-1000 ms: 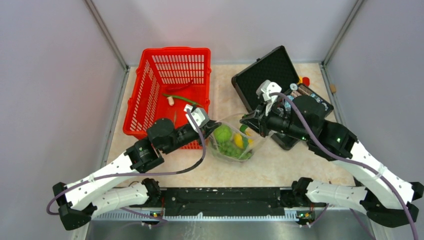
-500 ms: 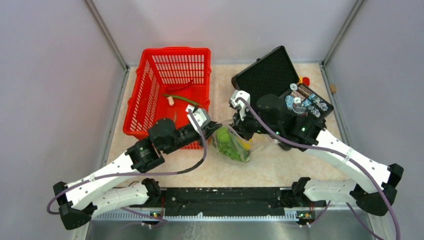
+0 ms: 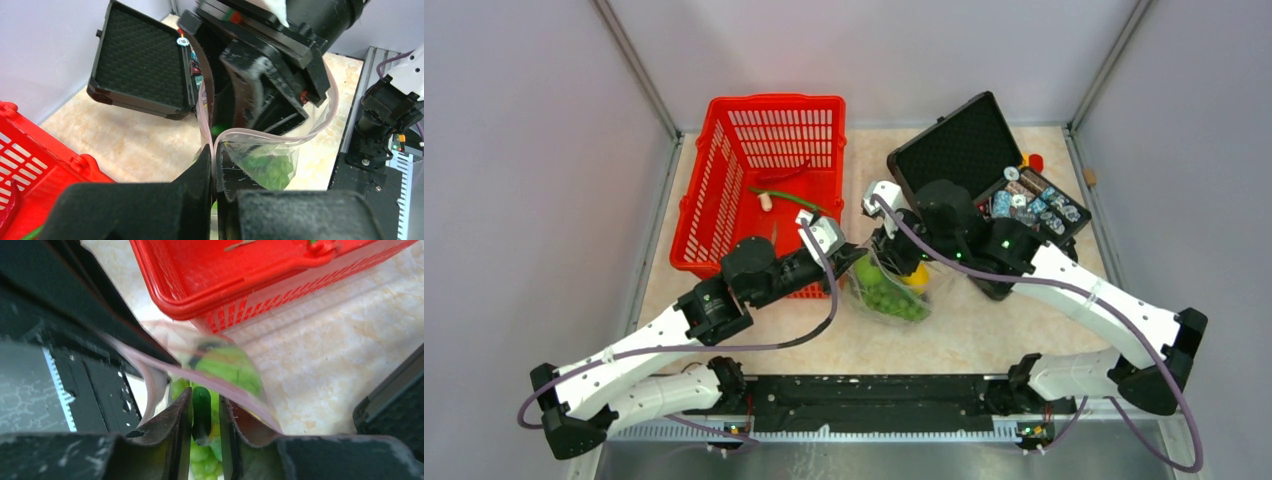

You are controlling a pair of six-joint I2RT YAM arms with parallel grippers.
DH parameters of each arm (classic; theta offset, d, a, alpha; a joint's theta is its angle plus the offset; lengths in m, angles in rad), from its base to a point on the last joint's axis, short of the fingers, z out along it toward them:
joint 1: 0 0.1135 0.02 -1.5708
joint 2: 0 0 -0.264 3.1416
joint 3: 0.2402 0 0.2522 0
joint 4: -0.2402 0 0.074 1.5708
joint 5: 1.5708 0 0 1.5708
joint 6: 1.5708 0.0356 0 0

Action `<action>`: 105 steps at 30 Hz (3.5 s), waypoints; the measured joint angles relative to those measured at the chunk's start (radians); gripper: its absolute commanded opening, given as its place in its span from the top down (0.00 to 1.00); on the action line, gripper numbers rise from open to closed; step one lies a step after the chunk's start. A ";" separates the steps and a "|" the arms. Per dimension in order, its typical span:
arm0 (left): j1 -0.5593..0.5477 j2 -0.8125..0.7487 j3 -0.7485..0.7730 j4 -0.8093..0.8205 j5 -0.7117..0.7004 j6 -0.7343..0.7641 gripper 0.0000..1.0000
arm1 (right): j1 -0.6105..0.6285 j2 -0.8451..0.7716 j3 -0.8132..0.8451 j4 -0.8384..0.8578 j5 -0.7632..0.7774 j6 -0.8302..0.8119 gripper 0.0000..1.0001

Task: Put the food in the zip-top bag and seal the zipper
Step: Adjust the fake vegetable in the zipper food storage bag.

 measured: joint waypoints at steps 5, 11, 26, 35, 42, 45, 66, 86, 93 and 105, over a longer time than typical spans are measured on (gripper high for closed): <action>0.000 -0.005 0.000 0.026 -0.005 0.000 1.00 | -0.003 -0.048 -0.014 -0.050 0.021 -0.004 0.43; 0.000 -0.011 0.000 0.029 -0.009 0.000 1.00 | -0.008 -0.113 -0.014 -0.068 0.030 -0.006 0.30; 0.000 -0.011 0.000 0.033 -0.013 0.000 1.00 | -0.011 -0.266 0.007 -0.047 0.064 0.024 0.39; 0.000 -0.011 0.000 0.033 -0.013 0.000 1.00 | -0.011 -0.273 0.006 -0.064 0.104 0.060 0.39; 0.000 -0.011 0.000 0.034 -0.021 0.000 1.00 | -0.015 -0.449 -0.021 -0.030 0.235 0.076 0.40; 0.000 -0.011 0.000 0.033 -0.032 0.000 1.00 | -0.015 -0.523 -0.019 -0.035 0.283 0.084 0.36; 0.010 0.012 0.019 0.033 -0.031 0.000 1.00 | -0.016 -0.261 -0.045 -0.014 0.053 0.092 0.55; 0.010 0.013 0.019 0.028 -0.023 0.000 1.00 | -0.016 -0.322 -0.085 0.005 0.027 0.081 1.00; 0.010 0.010 0.019 0.027 -0.023 0.000 1.00 | -0.022 -0.330 -0.086 0.007 0.041 0.082 1.00; 0.010 0.004 0.019 0.027 -0.023 0.000 1.00 | -0.024 -0.359 -0.043 0.008 0.118 0.081 1.00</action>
